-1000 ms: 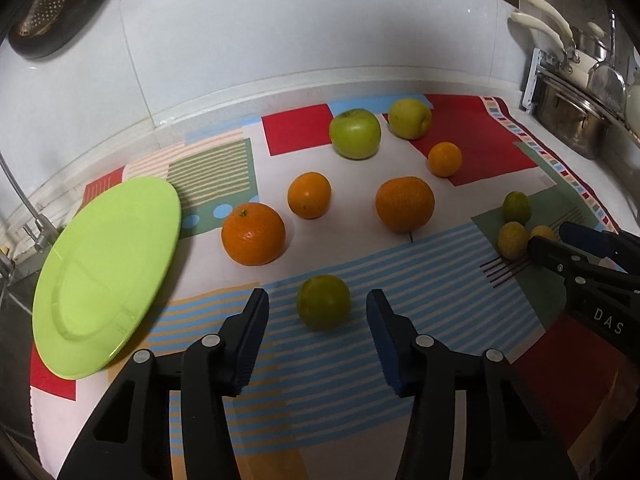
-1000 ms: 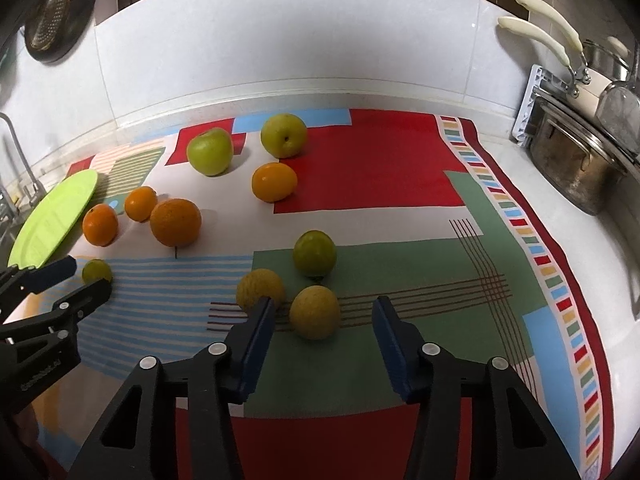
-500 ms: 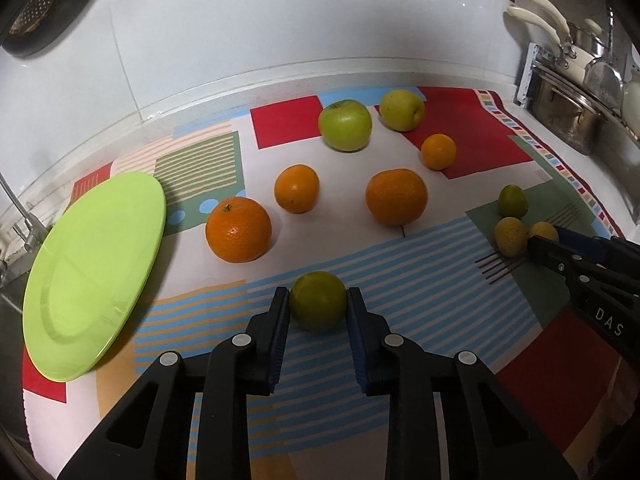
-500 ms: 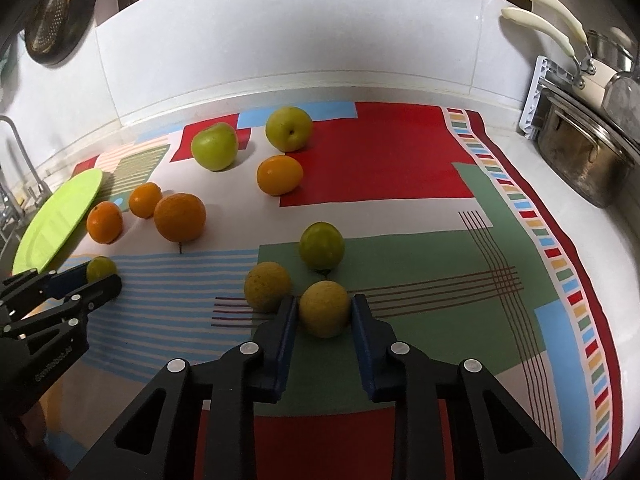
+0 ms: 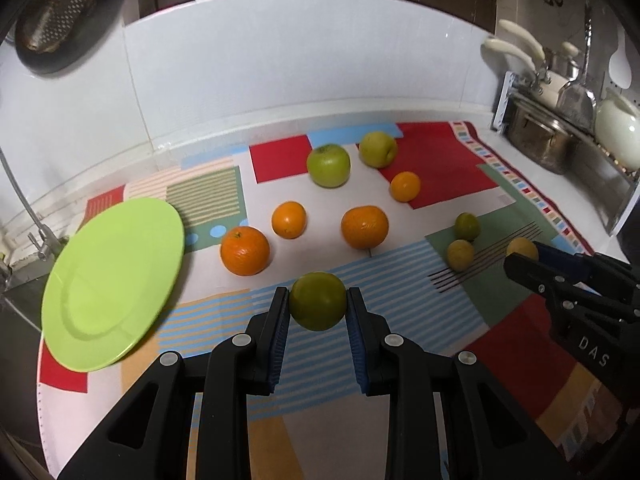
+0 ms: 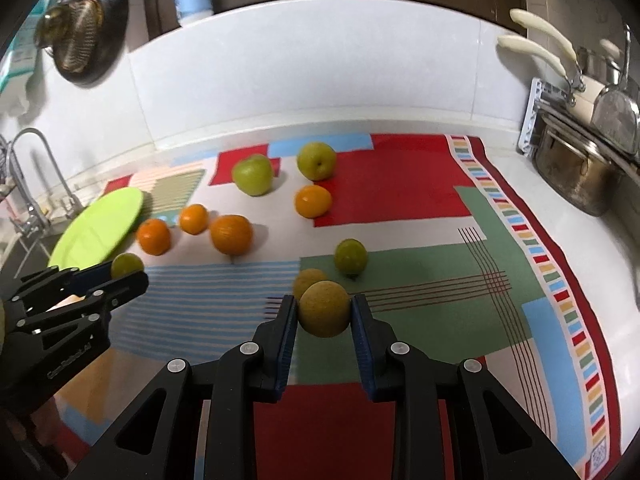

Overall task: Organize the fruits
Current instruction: 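Carry both held fruits over the green plate with the right and left grippers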

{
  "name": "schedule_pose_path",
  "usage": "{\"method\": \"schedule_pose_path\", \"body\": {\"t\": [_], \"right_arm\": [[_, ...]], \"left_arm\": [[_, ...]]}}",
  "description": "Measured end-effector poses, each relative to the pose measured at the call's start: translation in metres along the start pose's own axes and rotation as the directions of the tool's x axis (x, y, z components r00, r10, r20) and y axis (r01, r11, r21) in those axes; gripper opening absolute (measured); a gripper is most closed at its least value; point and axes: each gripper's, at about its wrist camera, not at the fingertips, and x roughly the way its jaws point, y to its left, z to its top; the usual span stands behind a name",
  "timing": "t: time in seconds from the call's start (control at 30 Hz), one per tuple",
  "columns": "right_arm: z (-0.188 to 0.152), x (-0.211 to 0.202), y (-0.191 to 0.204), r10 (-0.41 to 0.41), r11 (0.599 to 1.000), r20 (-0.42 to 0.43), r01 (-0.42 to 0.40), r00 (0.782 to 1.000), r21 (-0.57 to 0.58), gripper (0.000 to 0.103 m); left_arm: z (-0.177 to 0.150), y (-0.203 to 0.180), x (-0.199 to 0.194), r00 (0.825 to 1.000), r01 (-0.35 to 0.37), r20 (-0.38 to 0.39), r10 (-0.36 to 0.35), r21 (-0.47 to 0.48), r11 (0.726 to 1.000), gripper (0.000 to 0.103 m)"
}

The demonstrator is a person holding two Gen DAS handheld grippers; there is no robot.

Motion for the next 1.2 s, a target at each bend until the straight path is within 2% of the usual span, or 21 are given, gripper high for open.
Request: {"method": "schedule_pose_path", "body": {"t": [0.3, 0.57, 0.93, 1.2], "right_arm": [[0.001, -0.040, 0.024, 0.054, 0.998, 0.067, -0.052, 0.996, -0.032, 0.029], [-0.001, -0.059, 0.067, 0.132, 0.989, 0.096, -0.124, 0.987, -0.085, 0.029], [0.003, -0.063, 0.139, 0.239, 0.964, 0.114, -0.221, 0.964, -0.150, 0.029], [0.018, -0.049, 0.190, 0.307, 0.940, 0.120, -0.281, 0.944, -0.196, 0.029]], "left_arm": [[-0.007, 0.012, -0.045, 0.997, 0.007, 0.074, -0.006, -0.015, 1.000, 0.028], [-0.021, 0.043, -0.077, 0.993, -0.034, 0.109, 0.040, -0.051, 0.998, 0.028], [-0.038, 0.106, -0.105, 0.985, -0.102, 0.129, 0.115, -0.098, 0.990, 0.028], [-0.041, 0.151, -0.100, 0.982, -0.126, 0.125, 0.140, -0.112, 0.986, 0.028]]}}
